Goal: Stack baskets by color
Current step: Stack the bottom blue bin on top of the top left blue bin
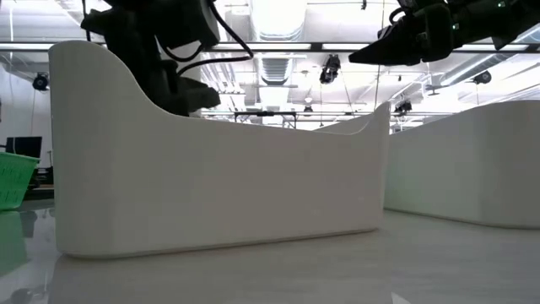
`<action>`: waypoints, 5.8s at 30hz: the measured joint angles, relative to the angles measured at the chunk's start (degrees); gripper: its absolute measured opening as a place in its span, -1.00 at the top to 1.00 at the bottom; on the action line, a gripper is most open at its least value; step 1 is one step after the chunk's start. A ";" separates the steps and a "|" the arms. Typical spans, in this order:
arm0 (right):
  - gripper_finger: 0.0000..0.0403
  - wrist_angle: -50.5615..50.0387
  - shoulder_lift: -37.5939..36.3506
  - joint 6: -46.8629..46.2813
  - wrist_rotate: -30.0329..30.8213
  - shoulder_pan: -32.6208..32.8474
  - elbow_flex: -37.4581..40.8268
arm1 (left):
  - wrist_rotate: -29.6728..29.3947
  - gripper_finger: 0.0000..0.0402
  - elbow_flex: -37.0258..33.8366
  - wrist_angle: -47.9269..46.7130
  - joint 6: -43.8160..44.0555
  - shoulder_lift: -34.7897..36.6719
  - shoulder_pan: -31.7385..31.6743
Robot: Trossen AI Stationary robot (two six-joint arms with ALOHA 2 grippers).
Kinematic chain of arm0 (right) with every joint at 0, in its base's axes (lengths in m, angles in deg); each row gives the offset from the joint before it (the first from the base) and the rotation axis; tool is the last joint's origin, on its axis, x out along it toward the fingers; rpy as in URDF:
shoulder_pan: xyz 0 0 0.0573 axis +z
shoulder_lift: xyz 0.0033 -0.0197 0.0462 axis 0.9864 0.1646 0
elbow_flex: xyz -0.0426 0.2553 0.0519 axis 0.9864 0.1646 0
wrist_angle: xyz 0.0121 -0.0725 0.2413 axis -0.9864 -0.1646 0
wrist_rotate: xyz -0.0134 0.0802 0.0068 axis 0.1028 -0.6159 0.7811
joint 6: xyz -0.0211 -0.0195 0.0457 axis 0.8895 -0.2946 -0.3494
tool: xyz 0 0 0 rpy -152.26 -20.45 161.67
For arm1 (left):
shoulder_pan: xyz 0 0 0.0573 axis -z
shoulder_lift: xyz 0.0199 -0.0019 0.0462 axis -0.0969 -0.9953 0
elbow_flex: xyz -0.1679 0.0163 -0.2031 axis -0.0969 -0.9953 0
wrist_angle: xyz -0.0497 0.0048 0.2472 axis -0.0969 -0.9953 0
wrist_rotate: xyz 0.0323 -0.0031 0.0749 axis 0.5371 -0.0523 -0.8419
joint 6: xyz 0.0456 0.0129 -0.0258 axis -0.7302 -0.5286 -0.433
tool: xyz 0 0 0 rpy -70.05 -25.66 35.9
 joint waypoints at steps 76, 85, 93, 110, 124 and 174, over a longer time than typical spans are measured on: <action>0.96 -3.89 -6.67 -2.01 -2.99 0.00 1.92 | -4.78 0.49 21.43 39.09 -53.04 -16.50 -24.29; 0.96 -4.06 -6.65 -2.34 -2.97 0.00 1.92 | -4.76 0.42 21.30 41.38 -52.30 -16.11 -24.36; 0.96 -5.14 -5.87 -3.70 -1.94 0.00 1.92 | -3.23 0.42 19.21 39.17 -60.41 -9.44 -18.31; 0.96 -2.44 8.17 -14.38 8.27 -1.80 -2.91 | 2.74 0.42 -8.97 46.49 -76.08 24.23 3.75; 0.94 -28.12 26.71 -8.89 -10.34 -18.77 -30.90 | 2.54 0.42 -20.96 57.81 -76.40 36.04 4.33; 0.94 -25.75 44.14 -6.82 -20.72 -29.90 -39.45 | 1.27 0.42 -21.81 57.90 -91.03 36.66 4.17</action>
